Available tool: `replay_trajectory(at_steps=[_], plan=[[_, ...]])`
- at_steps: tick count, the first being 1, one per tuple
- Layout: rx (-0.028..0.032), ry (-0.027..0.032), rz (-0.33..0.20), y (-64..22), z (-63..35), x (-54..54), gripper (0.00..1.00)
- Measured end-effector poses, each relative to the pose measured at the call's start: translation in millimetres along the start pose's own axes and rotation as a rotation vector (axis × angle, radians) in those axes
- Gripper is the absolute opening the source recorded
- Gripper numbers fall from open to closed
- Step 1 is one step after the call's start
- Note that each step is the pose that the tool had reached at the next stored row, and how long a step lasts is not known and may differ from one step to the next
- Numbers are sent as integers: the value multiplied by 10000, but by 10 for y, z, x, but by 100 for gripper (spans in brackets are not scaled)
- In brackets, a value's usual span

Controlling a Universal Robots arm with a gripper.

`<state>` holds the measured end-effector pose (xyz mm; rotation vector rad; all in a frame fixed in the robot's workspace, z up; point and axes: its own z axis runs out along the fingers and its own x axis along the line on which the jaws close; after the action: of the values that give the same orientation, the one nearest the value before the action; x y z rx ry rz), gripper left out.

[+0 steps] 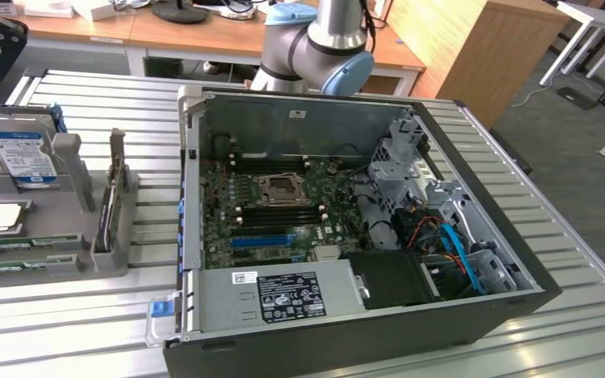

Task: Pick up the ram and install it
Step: 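Pick up the ram and move it above insertion slot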

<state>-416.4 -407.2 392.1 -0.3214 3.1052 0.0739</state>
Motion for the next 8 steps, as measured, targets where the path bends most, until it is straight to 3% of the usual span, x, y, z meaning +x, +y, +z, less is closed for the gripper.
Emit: replay_trajectory(at_steps=[8], plan=[[-23, 44, -973, 0, 0, 0, 11]])
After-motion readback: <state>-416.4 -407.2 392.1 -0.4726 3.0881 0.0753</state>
